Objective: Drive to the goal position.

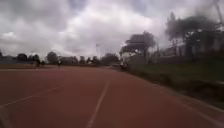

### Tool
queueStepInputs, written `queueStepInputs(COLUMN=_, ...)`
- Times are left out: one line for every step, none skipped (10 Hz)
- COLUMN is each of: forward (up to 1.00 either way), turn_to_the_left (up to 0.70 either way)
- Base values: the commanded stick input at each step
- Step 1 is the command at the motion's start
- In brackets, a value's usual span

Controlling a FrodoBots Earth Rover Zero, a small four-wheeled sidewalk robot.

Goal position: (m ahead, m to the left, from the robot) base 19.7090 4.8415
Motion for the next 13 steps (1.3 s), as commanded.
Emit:
queueStepInputs(forward=0.85, turn_to_the_left=0.01)
queueStepInputs(forward=0.0, turn_to_the_left=0.0)
queueStepInputs(forward=0.0, turn_to_the_left=0.0)
queueStepInputs(forward=0.0, turn_to_the_left=0.0)
queueStepInputs(forward=0.0, turn_to_the_left=0.0)
queueStepInputs(forward=0.0, turn_to_the_left=0.0)
queueStepInputs(forward=0.0, turn_to_the_left=0.0)
queueStepInputs(forward=0.0, turn_to_the_left=0.0)
queueStepInputs(forward=0.0, turn_to_the_left=0.0)
queueStepInputs(forward=0.0, turn_to_the_left=0.0)
queueStepInputs(forward=0.27, turn_to_the_left=0.0)
queueStepInputs(forward=0.59, turn_to_the_left=0.01)
queueStepInputs(forward=0.0, turn_to_the_left=0.0)
